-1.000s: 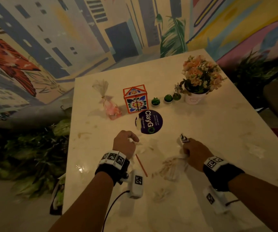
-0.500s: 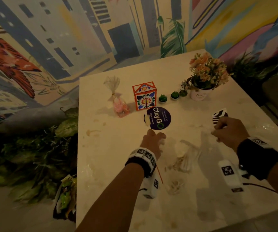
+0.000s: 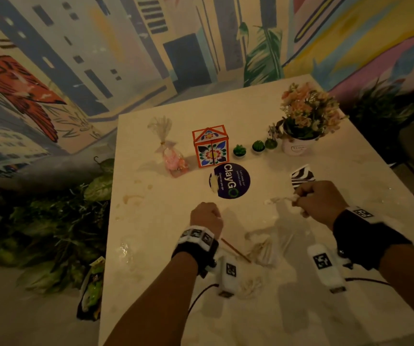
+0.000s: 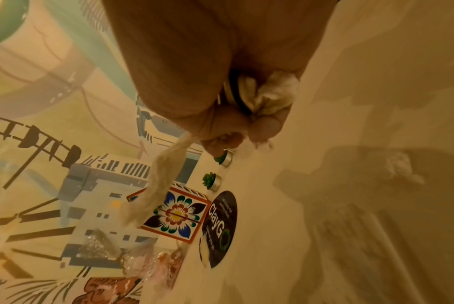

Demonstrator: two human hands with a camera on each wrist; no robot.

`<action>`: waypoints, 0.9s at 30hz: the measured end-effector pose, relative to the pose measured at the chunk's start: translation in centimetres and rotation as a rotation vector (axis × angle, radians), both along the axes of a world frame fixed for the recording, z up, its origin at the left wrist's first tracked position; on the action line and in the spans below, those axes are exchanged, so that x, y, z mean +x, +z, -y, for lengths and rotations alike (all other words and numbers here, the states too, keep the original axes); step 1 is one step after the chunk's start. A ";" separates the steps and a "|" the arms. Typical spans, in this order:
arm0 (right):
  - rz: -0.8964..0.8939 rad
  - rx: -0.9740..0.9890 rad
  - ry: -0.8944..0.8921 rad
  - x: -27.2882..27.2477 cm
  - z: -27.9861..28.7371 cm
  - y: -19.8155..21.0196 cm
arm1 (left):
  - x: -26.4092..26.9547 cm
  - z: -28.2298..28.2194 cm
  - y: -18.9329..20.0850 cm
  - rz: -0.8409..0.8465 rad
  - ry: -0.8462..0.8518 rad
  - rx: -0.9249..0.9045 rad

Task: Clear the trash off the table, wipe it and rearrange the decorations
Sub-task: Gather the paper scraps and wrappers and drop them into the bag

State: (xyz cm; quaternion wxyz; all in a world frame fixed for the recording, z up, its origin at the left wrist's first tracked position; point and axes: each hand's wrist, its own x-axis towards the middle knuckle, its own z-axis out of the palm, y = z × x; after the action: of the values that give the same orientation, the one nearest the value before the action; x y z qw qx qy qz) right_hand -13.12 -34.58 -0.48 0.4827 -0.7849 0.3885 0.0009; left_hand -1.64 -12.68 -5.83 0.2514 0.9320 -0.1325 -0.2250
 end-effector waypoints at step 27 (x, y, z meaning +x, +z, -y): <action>-0.022 -0.073 -0.033 -0.2 -7.7 -0.8 | 0.4 -6.8 -2.2 0.205 -0.882 0.160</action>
State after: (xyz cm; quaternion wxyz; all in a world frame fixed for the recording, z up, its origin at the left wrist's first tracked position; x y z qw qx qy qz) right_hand -13.35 -26.92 -1.27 0.4491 -0.7955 0.4066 -0.0126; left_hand -1.27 -5.89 -7.99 0.0443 0.8206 -0.5228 -0.2265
